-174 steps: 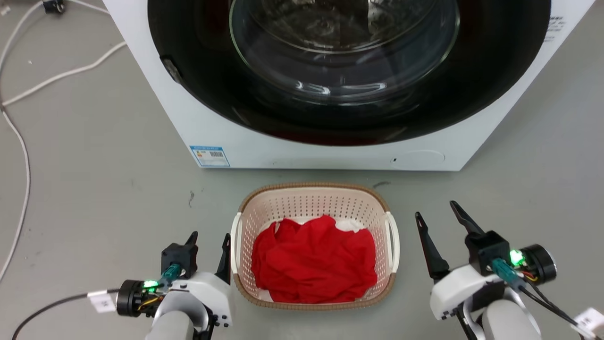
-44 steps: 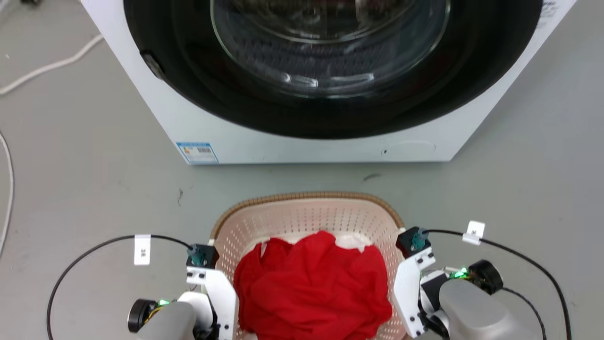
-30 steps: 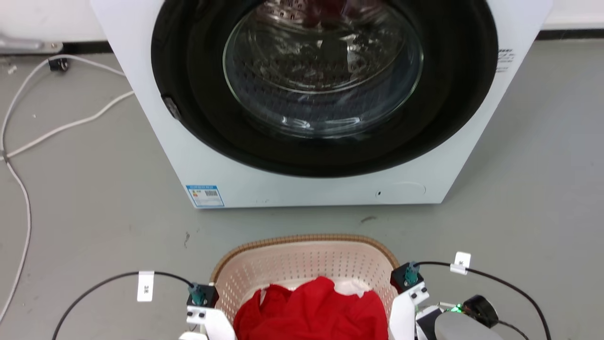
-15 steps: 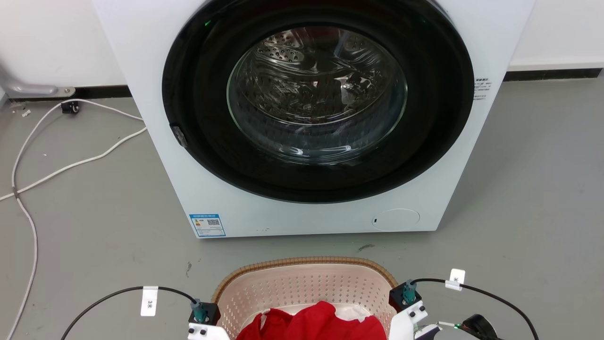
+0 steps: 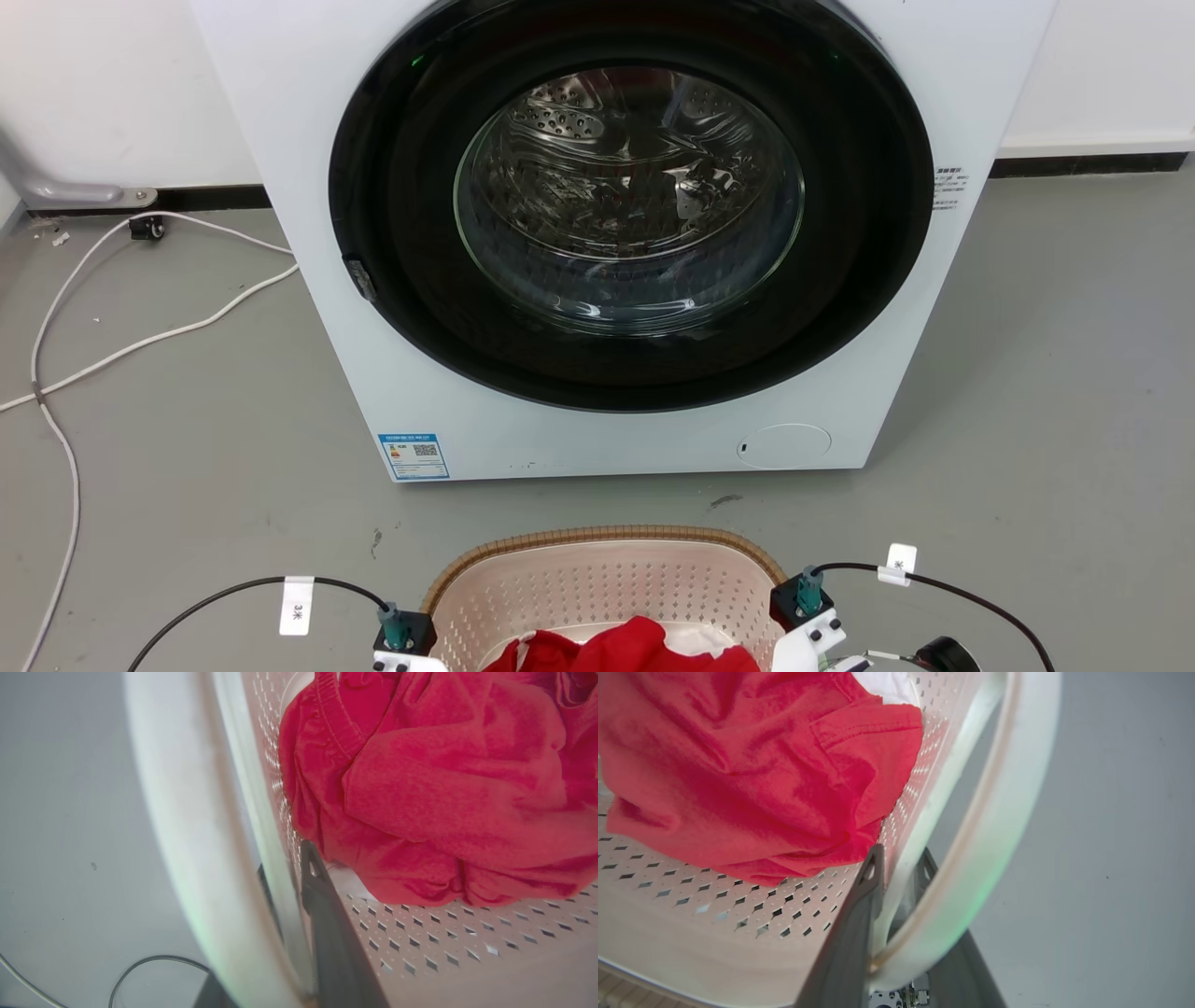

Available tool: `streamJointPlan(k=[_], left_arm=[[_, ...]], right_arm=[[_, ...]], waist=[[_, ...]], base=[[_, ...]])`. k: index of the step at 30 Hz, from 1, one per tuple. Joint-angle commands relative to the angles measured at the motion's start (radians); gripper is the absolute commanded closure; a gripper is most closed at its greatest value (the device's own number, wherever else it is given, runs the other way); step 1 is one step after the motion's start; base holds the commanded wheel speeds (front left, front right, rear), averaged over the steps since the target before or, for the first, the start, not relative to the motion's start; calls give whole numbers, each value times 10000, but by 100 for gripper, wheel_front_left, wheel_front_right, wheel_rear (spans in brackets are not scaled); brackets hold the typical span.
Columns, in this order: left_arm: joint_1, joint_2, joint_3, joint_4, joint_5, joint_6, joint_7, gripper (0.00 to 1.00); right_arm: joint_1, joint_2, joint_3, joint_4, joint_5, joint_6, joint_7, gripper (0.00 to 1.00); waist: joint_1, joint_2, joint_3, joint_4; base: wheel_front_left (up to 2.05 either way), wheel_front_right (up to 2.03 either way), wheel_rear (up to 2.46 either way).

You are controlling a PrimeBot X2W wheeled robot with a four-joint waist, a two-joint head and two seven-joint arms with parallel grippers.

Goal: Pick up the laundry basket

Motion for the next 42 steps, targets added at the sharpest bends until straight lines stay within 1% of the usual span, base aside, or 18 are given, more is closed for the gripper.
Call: streamJointPlan(k=[1,23,42], left_arm=[[17,64,-96,-75,-30,-8,-57,100],[-230,57,-595,73,-482,-8,-403,100],[-416,29,-961,218,-643,-8,-879,100]], right_arm=[[98,42,134,24,47,30,-31,100],[-149,42,723,154,572,32,-310,100],[-291,39,1051,310,794,32,-657,100]], waist=[[0,-1,-3,4],[0,-1,31,41],[0,-1,61,58]], base=[[0,0,0],[0,0,0],[0,0,0]])
